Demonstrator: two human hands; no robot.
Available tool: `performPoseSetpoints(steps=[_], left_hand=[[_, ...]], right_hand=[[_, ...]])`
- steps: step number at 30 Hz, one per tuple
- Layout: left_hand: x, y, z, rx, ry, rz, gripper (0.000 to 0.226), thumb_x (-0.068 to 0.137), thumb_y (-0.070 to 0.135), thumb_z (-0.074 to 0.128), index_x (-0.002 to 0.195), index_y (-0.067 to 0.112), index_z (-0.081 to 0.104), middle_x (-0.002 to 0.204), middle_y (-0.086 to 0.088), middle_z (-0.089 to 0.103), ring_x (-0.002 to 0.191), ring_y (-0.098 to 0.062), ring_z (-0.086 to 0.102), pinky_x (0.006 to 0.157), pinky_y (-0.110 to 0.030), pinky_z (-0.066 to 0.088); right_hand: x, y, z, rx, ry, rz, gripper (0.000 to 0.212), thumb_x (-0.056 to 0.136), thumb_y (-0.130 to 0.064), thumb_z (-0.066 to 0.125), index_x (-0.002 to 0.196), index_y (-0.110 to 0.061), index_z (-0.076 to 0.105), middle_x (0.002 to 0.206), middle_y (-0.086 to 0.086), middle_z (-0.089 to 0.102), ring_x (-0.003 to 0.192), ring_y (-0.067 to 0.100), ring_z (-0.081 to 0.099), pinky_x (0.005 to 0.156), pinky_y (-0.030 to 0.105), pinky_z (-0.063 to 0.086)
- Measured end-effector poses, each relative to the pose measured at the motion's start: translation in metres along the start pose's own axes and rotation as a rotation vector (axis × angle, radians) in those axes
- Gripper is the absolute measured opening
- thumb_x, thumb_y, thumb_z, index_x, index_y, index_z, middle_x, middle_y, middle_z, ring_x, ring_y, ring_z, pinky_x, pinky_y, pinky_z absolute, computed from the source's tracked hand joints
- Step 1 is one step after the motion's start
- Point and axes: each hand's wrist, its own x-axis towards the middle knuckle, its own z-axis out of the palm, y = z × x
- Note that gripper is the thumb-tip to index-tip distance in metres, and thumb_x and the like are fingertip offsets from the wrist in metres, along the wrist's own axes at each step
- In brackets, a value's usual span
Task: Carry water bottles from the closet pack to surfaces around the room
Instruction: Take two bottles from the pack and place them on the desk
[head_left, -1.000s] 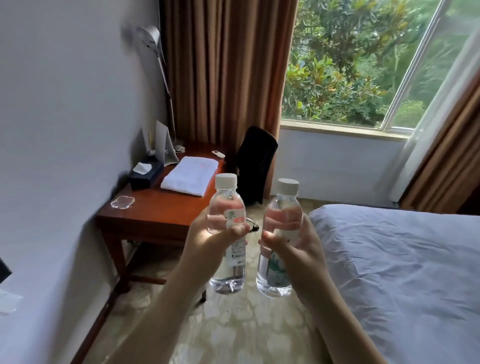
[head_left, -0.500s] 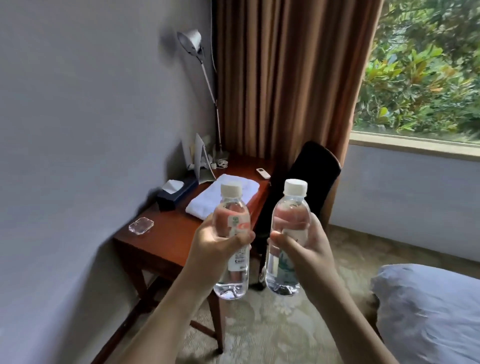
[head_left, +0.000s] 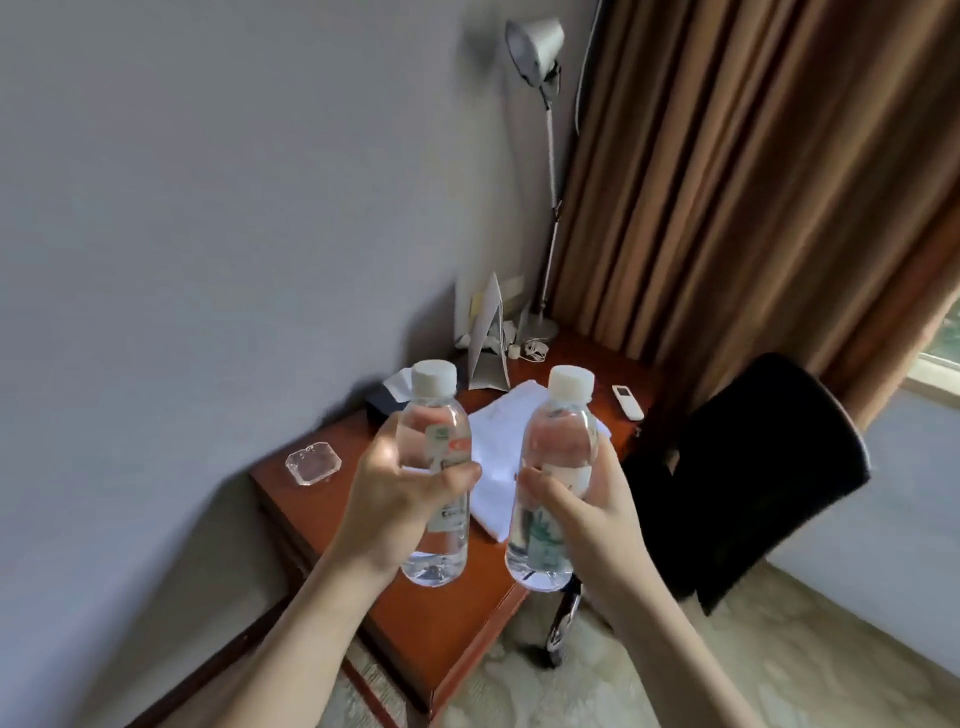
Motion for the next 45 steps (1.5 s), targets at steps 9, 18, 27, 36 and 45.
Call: performPoseSetpoints(steps=[9, 18, 27, 36, 45], left_hand=[[0.101, -0.061, -0.035, 0.194, 0.158, -0.099, 0.047, 0.064, 0.024, 0.084, 0.104, 0.017, 0.061, 0.080, 0.010, 0.070, 0.077, -0.005, 0.067, 0.064, -0.013, 0.050], [0.115, -0.165, -0.064, 0.480, 0.385, -0.358, 0.055, 0.063, 0.032, 0.090, 0.099, 0.056, 0.055, 0.094, 0.020, 0.070, 0.083, 0.009, 0.065, 0.061, -0.009, 0.051], [0.137, -0.267, -0.072, 0.481, 0.526, -0.569, 0.058, 0.065, 0.025, 0.090, 0.113, 0.038, 0.060, 0.105, 0.016, 0.071, 0.101, 0.000, 0.065, 0.081, -0.011, 0.048], [0.143, -0.328, -0.110, 0.424, 0.465, -0.705, 0.062, 0.064, 0.013, 0.090, 0.114, 0.039, 0.062, 0.108, 0.011, 0.071, 0.102, -0.005, 0.067, 0.083, -0.016, 0.052], [0.145, -0.346, -0.133, 0.305, 0.347, -0.753, 0.066, 0.065, 0.009, 0.089, 0.116, 0.041, 0.062, 0.112, 0.016, 0.068, 0.104, -0.005, 0.066, 0.082, -0.019, 0.054]], right_hand=[[0.136, 0.066, 0.037, -0.052, -0.245, 0.088, 0.044, 0.071, -0.030, 0.069, 0.112, -0.032, 0.053, 0.107, -0.007, 0.063, 0.095, -0.001, 0.062, 0.077, 0.021, 0.048], [0.211, 0.198, 0.079, -0.165, -0.631, 0.194, 0.055, 0.074, -0.027, 0.078, 0.120, -0.030, 0.047, 0.109, -0.010, 0.063, 0.096, 0.007, 0.065, 0.075, 0.022, 0.054], [0.258, 0.321, 0.123, -0.252, -0.973, 0.203, 0.058, 0.073, -0.024, 0.082, 0.117, -0.033, 0.045, 0.103, -0.018, 0.060, 0.098, -0.002, 0.062, 0.080, 0.026, 0.058], [0.273, 0.391, 0.141, -0.261, -1.018, 0.228, 0.060, 0.070, -0.013, 0.084, 0.112, -0.033, 0.047, 0.106, -0.025, 0.061, 0.104, -0.002, 0.061, 0.083, 0.009, 0.046], [0.272, 0.420, 0.142, -0.258, -1.030, 0.177, 0.062, 0.071, -0.017, 0.084, 0.114, -0.043, 0.047, 0.116, -0.024, 0.058, 0.110, 0.006, 0.062, 0.089, 0.016, 0.049]])
